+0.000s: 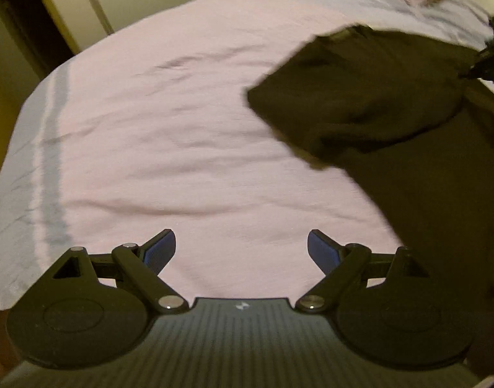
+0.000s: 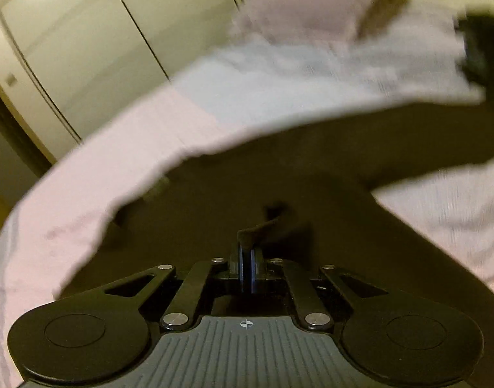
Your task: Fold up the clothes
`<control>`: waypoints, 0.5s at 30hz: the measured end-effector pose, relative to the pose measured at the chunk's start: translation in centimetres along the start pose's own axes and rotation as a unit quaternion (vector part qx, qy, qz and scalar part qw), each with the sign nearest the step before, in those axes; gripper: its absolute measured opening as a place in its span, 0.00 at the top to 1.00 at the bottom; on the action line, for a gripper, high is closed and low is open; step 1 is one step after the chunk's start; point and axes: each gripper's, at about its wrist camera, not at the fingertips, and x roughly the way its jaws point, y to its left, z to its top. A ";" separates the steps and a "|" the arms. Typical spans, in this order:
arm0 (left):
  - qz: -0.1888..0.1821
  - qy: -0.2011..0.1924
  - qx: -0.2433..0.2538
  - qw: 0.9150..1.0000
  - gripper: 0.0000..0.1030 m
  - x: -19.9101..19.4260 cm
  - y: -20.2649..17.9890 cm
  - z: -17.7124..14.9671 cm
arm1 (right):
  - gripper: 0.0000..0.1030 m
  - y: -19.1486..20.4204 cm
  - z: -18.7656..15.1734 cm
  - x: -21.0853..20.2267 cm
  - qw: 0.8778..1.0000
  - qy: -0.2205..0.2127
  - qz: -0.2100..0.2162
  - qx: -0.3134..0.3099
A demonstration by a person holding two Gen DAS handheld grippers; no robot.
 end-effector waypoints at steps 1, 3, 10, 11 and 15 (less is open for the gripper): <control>-0.003 0.007 0.005 1.000 0.16 0.6 -1.6 0.7 | 0.98 -0.9 0.3 0.7 1.000 0.013 0.008 0.001; -0.010 0.019 0.014 1.000 0.16 1.9 -4.2 2.1 | 0.98 -2.2 1.3 2.0 0.999 0.036 0.027 0.001; -0.010 0.010 0.057 0.998 0.16 4.4 -8.4 6.5 | 0.98 -1.3 7.4 -0.3 0.990 -0.006 0.137 -0.015; -0.011 0.009 0.053 0.998 0.16 4.7 -8.4 6.8 | 0.98 -1.4 8.2 -1.4 0.988 -0.035 0.146 -0.025; -0.018 0.020 0.065 0.997 0.16 6.9 -8.8 7.5 | 0.98 -4.8 8.8 0.1 0.992 -0.041 0.117 -0.005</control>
